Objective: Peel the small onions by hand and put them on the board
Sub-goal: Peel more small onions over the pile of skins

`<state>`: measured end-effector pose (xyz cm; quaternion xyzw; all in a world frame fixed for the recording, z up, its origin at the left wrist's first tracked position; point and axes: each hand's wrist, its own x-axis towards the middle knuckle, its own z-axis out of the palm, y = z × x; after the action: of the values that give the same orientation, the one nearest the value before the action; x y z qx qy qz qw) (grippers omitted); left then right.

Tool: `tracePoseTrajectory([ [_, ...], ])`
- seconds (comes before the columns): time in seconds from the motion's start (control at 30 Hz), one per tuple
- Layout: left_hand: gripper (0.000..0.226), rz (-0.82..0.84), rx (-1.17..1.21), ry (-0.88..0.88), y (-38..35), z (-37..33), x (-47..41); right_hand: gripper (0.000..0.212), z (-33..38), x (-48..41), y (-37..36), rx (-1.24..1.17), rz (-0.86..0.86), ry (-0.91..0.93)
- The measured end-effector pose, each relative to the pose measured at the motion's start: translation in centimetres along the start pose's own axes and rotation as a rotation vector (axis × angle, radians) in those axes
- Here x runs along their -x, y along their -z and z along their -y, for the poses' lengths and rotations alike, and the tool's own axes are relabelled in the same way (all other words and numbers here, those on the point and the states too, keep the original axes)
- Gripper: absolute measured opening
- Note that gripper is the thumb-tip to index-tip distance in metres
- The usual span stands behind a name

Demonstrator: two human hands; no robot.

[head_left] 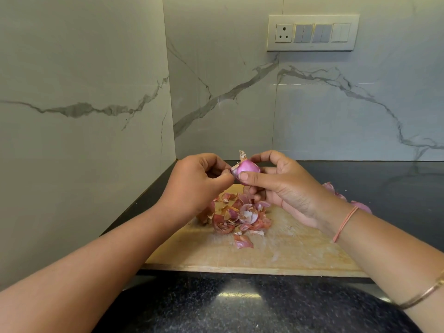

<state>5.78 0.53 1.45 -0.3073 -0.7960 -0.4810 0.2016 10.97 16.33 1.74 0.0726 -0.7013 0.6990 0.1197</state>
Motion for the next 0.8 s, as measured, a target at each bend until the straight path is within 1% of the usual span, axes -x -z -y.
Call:
tracePoseTrajectory([
  [0.13,0.019,-0.046,-0.07,0.004,0.28,0.15,-0.19,0.03,0.36,0.09,-0.05,-0.033,0.048,-0.015],
  [0.27,0.011,-0.043,-0.133,0.011,0.33,0.36,-0.32,0.038,0.64,0.26,0.11,-0.045,0.109,-0.026],
  [0.33,0.009,-0.037,-0.16,0.032,0.31,0.45,-0.38,0.038,0.73,0.37,0.17,-0.041,0.144,-0.039],
  [0.43,0.01,-0.036,-0.185,0.044,0.46,0.42,-0.41,0.037,0.78,0.45,0.22,-0.056,0.194,-0.058],
  [0.7,0.009,-0.058,-0.234,0.022,0.7,0.41,-0.52,0.045,0.66,0.33,0.57,-0.098,0.274,-0.109],
  [0.8,0.009,-0.065,-0.243,0.016,0.83,0.46,-0.56,0.042,0.75,0.42,0.58,-0.102,0.31,-0.118],
])
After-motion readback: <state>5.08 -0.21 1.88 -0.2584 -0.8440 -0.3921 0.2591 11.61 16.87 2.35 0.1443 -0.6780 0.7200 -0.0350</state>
